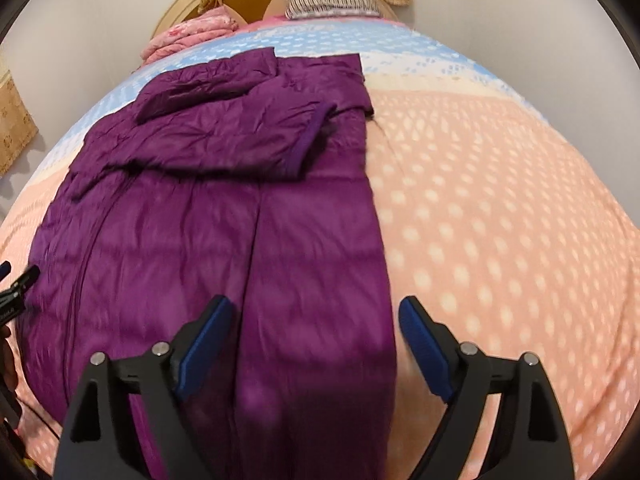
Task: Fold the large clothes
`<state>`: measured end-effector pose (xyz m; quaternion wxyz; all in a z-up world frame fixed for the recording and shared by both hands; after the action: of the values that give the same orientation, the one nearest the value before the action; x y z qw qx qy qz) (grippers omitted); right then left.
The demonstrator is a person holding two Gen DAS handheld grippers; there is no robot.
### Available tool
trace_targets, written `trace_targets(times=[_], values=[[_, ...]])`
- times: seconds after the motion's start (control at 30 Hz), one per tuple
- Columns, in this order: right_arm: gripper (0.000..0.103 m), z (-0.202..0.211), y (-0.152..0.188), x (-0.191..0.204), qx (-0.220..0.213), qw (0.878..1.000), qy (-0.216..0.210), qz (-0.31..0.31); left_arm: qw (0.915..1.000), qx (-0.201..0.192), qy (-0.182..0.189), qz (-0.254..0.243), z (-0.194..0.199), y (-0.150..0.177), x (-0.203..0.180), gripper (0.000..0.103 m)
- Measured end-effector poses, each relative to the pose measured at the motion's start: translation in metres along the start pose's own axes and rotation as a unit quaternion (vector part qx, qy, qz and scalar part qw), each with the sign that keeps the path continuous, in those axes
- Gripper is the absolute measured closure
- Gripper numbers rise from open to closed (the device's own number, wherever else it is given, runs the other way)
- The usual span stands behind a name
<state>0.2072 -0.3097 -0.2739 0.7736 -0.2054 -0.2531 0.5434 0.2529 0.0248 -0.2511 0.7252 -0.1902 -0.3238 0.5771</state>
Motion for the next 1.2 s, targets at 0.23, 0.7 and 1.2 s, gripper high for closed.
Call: trace_targets(times=[0.23, 0.7, 1.2], values=[[0.015, 0.024, 0.045, -0.011, 0.005, 1.0, -0.011, -0.009, 0.9998, -0.017, -0.008, 0.005, 0.027, 0.037, 0.004, 0.001], [0.023, 0.036, 0.074, -0.025, 0.032, 0.997, -0.048, -0.049, 0.9988, 0.011, 0.04, 0.028, 0.043, 0.065, -0.005, 0.013], [0.063, 0.032, 0.087, -0.018, 0.069, 0.995, -0.049, -0.051, 0.9966, 0.01, 0.081, 0.008, 0.046, 0.071, -0.016, 0.071]])
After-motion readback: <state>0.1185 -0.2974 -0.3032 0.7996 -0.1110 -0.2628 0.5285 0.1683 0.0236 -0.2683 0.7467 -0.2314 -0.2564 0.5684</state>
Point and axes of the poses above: each gripper's, at about its wrist camera, not at the fingertips, and z roughly against the way its jaws point, x to its left, y to its underside, the point moved 8 cm from there along -z, roughly the way its jaws point, and after that the axes turned 8 degrees about -z, right-handed, at the moved point
